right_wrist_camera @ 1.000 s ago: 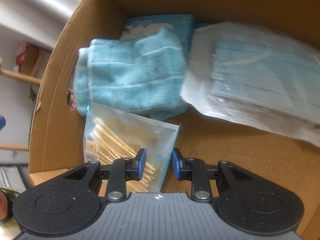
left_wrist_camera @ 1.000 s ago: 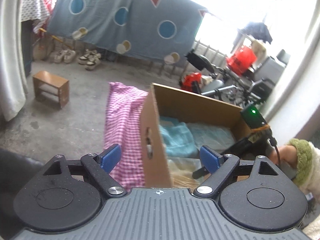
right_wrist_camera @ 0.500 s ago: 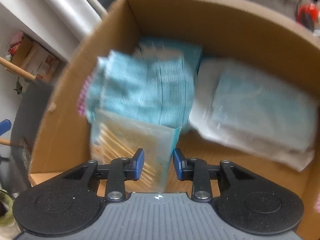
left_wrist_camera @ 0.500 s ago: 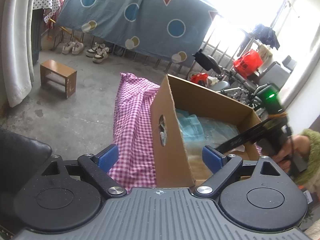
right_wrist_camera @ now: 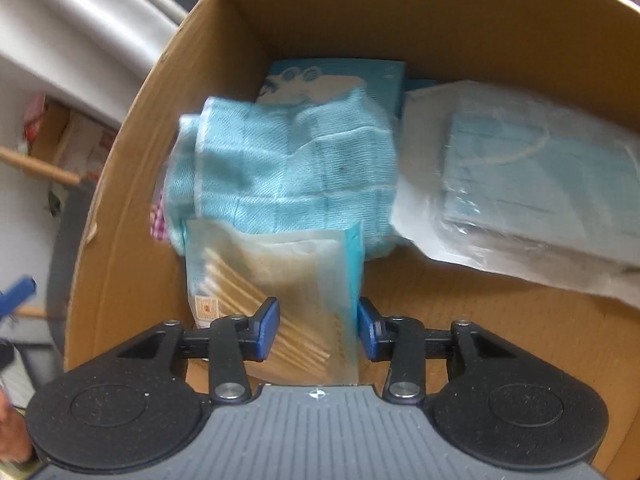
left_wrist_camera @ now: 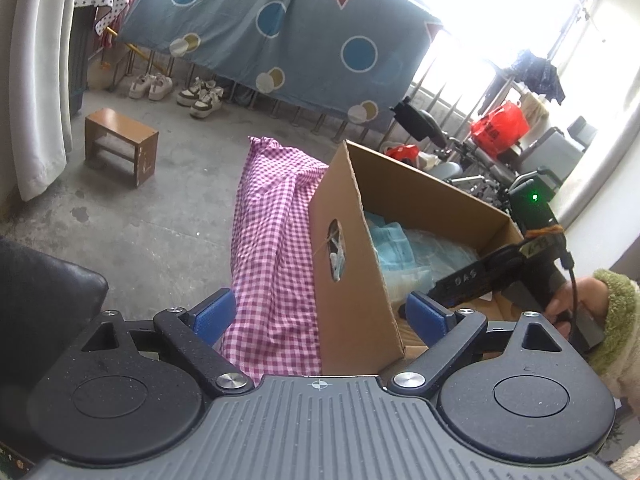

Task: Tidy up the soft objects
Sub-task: 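Lower the cotton swab bag into the cardboard box and open the right gripper, then move the right gripper back to the blue-and-white wet-wipes pack, then grasp the wet-wipes pack with the right gripper, then lift the wet-wipes pack and lower it into the cardboard box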

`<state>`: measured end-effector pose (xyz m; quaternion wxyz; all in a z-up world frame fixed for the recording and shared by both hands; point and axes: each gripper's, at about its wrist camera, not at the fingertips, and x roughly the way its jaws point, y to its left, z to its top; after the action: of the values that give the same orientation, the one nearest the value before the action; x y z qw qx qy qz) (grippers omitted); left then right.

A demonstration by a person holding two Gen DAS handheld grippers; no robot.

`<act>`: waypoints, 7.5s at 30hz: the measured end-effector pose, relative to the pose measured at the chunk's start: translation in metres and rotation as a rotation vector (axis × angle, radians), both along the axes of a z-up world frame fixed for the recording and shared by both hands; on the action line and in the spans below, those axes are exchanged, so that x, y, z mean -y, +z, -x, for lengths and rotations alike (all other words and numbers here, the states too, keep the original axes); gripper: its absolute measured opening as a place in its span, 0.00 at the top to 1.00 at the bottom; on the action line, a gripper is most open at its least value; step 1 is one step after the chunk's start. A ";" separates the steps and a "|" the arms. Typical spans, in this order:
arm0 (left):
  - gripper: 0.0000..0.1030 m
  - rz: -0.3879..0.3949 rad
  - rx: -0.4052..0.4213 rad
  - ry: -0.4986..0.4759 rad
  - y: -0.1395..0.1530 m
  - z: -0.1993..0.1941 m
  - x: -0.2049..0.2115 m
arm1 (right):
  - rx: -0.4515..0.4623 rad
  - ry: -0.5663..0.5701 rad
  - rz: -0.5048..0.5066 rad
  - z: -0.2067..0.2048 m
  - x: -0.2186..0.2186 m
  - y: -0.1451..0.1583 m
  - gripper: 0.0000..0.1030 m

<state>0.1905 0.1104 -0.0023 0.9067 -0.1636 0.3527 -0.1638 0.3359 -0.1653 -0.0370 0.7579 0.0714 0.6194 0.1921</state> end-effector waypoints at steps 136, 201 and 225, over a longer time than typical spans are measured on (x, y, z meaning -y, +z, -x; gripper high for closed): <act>0.06 -0.165 -0.182 -0.258 -0.068 0.082 0.058 | 0.153 -0.135 -0.245 0.199 -0.049 -0.024 0.29; 0.05 -0.342 0.314 -0.255 0.078 0.063 0.138 | 0.551 -0.099 -0.365 0.171 0.034 0.122 0.42; 0.07 -0.225 -0.137 -0.453 -0.041 -0.077 0.211 | 0.256 -0.116 0.039 0.072 0.108 0.038 0.46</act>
<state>0.2670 -0.1009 -0.0432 0.8333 0.0105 0.4570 -0.3109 0.2642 -0.2729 0.0009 0.8418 0.0674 0.5160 0.1436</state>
